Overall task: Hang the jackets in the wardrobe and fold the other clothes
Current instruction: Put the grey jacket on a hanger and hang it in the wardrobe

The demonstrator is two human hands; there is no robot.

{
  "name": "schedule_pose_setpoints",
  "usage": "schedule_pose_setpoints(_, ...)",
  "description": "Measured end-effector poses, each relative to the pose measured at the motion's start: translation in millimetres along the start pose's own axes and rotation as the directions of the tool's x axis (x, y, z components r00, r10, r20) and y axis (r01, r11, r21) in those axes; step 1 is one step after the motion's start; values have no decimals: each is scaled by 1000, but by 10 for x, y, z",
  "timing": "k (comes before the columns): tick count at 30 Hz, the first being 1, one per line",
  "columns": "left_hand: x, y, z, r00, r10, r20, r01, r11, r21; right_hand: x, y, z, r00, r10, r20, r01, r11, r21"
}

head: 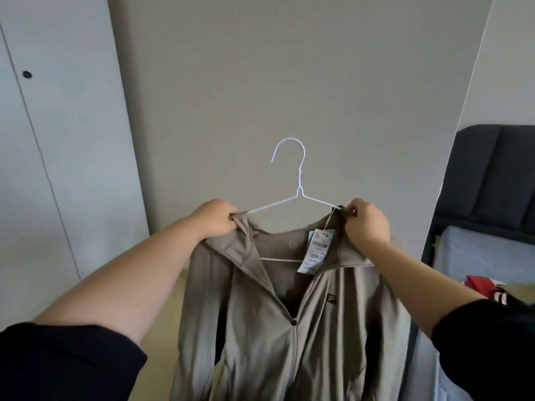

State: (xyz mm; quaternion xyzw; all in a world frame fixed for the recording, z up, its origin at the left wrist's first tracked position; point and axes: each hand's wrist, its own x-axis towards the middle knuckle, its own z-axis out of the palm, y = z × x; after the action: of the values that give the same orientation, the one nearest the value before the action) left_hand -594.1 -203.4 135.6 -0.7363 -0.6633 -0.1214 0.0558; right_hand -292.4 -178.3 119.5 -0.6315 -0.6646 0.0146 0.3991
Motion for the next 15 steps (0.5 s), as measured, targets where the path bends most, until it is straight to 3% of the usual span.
schedule_pose_setpoints(3, 6, 35, 25, 999, -8, -47, 4, 996, -89, -53, 69, -1, 999, -7, -34, 11, 994, 104)
schedule_pose_setpoints(5, 11, 88, 72, 995, -22, -95, 9, 991, -136, -1, 103, -105, 992, -18, 127, -7, 981, 195)
schedule_pose_setpoints(6, 14, 114, 96, 988, -32, -149, 7, 987, -162, 27, 136, -186, 956, -27, 292, -51, 965, 257)
schedule_pose_setpoints(7, 19, 139, 123, 978, -41, -203, 0, 980, -197, 31, 170, -281, 865, -32, 501, -146, 939, 311)
schedule_pose_setpoints(9, 32, 212, 178, 960, -37, -276, -45, 957, -285, 28, 288, -425, 563, -31, 826, -405, 861, 308)
schedule_pose_setpoints(10, 42, 270, 197, 955, -19, -294, -79, 944, -319, 22, 354, -472, 426, -33, 904, -477, 841, 255)
schedule_pose_setpoints(11, 54, 334, 210, 952, 0, -305, -109, 933, -342, 20, 415, -509, 334, -51, 941, -504, 834, 224)
schedule_pose_setpoints(13, 94, 443, 220, 947, 21, -320, -147, 915, -376, 36, 521, -555, 238, -147, 960, -516, 818, 253)
schedule_pose_setpoints(15, 126, 522, 205, 944, 36, -328, -173, 901, -399, 50, 587, -602, 190, -247, 950, -528, 790, 311)
